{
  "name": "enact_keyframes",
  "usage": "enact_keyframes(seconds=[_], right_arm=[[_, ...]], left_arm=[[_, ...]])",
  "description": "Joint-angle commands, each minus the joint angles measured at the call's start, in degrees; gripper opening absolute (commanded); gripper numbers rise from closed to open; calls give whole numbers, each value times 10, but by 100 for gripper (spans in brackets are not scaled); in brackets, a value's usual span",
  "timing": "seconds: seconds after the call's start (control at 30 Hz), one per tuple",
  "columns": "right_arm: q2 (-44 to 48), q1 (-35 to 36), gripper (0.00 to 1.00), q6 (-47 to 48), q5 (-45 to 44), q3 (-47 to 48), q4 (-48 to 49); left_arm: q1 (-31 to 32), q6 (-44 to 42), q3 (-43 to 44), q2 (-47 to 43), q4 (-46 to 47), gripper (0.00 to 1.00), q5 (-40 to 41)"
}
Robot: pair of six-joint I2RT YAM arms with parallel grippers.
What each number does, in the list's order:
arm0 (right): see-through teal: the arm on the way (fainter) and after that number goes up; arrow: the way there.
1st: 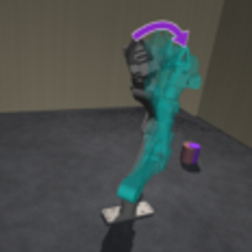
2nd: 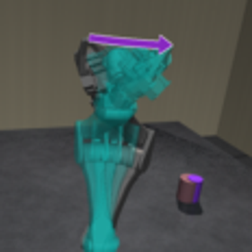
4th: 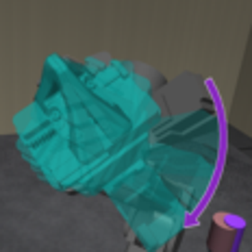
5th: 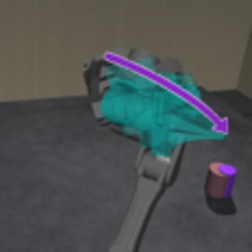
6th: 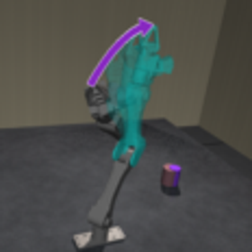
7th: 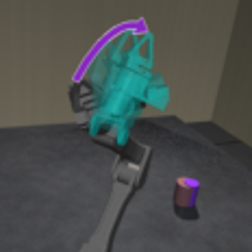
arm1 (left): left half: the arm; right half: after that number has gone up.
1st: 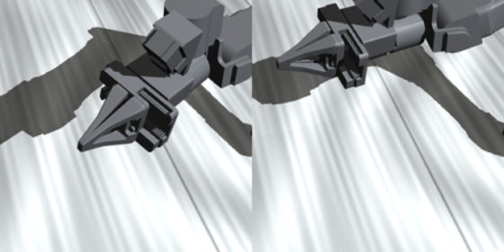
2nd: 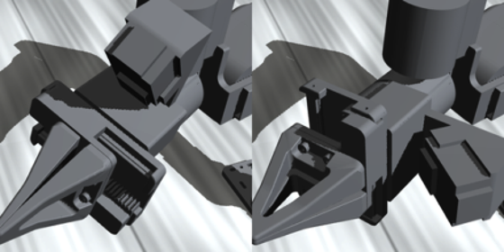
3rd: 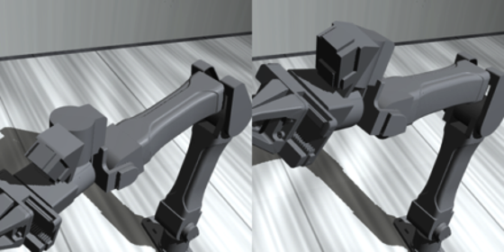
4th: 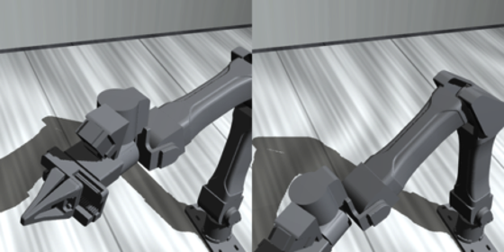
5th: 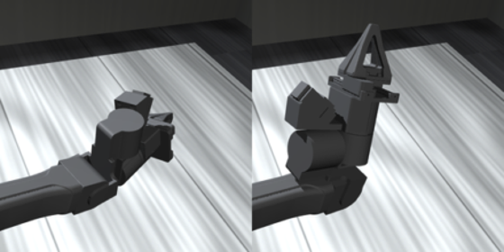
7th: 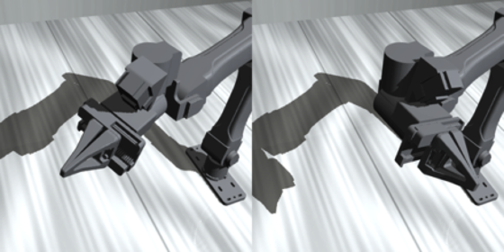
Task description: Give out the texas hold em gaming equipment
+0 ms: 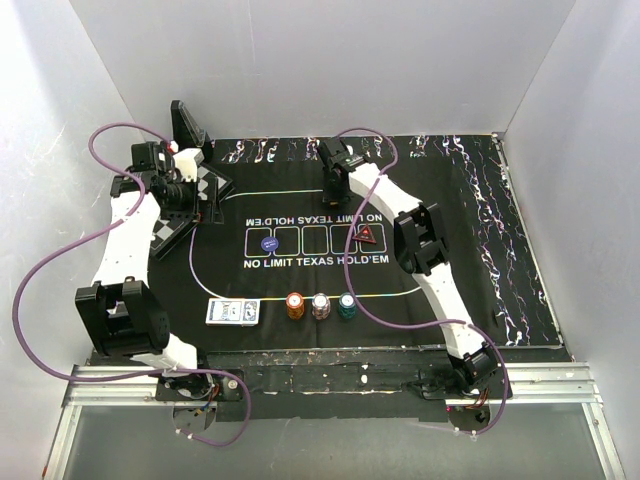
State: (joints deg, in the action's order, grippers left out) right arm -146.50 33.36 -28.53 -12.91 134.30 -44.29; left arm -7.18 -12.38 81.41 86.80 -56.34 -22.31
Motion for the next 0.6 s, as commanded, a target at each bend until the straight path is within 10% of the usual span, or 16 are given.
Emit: enact_keyframes(seconds=[0.0, 0.3, 0.57], right_arm=[[25, -12, 43, 2, 10, -25, -6], [217, -10, 60, 27, -50, -317, 84], [220, 3, 63, 50, -106, -351, 29]], left_arm=[[-10, -3, 13, -9, 5, 100, -6], [-16, -6, 12, -41, -13, 100, -18], [-17, -12, 9, -80, -32, 100, -12]])
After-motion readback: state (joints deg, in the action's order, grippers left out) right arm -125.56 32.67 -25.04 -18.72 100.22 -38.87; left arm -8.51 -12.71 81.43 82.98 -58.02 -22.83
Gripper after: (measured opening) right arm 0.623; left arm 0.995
